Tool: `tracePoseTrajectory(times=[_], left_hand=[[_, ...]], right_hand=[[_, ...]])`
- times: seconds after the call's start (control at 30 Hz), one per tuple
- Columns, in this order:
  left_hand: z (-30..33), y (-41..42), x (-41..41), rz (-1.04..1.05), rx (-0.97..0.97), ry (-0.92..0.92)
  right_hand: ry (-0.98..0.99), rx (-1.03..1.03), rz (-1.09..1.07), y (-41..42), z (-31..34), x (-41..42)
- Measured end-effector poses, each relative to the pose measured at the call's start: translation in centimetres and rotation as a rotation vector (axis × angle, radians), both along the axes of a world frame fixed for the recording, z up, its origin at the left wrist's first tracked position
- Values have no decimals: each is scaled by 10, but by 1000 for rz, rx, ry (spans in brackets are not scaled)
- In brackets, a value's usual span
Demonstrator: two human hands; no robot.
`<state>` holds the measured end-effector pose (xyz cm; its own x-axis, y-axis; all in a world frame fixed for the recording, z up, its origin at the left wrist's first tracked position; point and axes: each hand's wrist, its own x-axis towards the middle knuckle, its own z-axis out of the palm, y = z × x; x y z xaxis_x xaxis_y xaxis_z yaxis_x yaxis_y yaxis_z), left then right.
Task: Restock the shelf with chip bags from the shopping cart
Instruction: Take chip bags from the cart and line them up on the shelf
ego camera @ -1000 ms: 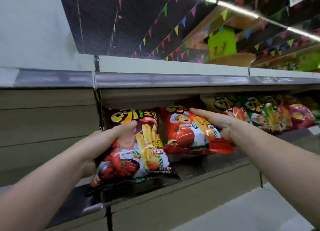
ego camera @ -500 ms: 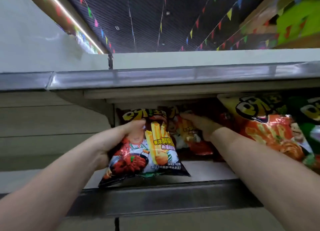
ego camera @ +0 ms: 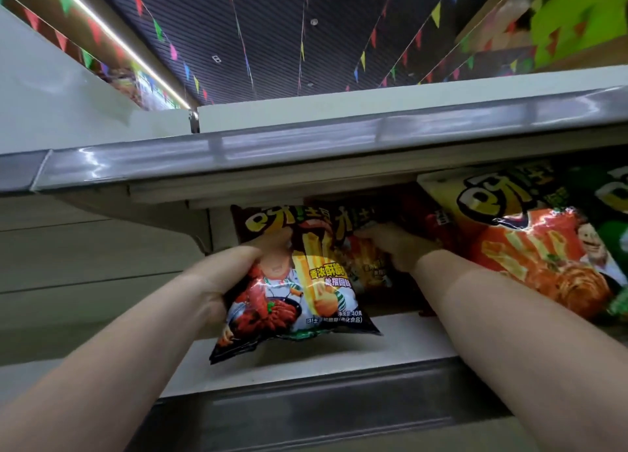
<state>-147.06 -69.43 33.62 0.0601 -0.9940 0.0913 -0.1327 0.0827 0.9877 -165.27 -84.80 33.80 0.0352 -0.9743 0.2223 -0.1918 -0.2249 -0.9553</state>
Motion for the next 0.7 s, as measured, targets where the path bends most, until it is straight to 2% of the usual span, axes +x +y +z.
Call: tracePoseTrajectory(times=[0.1, 0.23, 0.33, 0.4, 0.5, 0.7], left_hand=[[-1, -7, -9, -3, 19, 53], [2, -20, -19, -27, -18, 84], [3, -31, -36, -9, -77, 95], [4, -41, -50, -4, -131, 54], [4, -53, -69, 33, -213, 41], [-17, -63, -81, -8, -197, 90]], right_hand=[[-13, 6, -18, 11, 2, 2], [-229, -21, 24, 30, 8, -4], [-302, -52, 1, 49, 15, -13], [-246, -78, -92, 61, 15, -19], [-97, -228, -158, 75, 5, -24], [126, -304, -220, 86, -18, -26]])
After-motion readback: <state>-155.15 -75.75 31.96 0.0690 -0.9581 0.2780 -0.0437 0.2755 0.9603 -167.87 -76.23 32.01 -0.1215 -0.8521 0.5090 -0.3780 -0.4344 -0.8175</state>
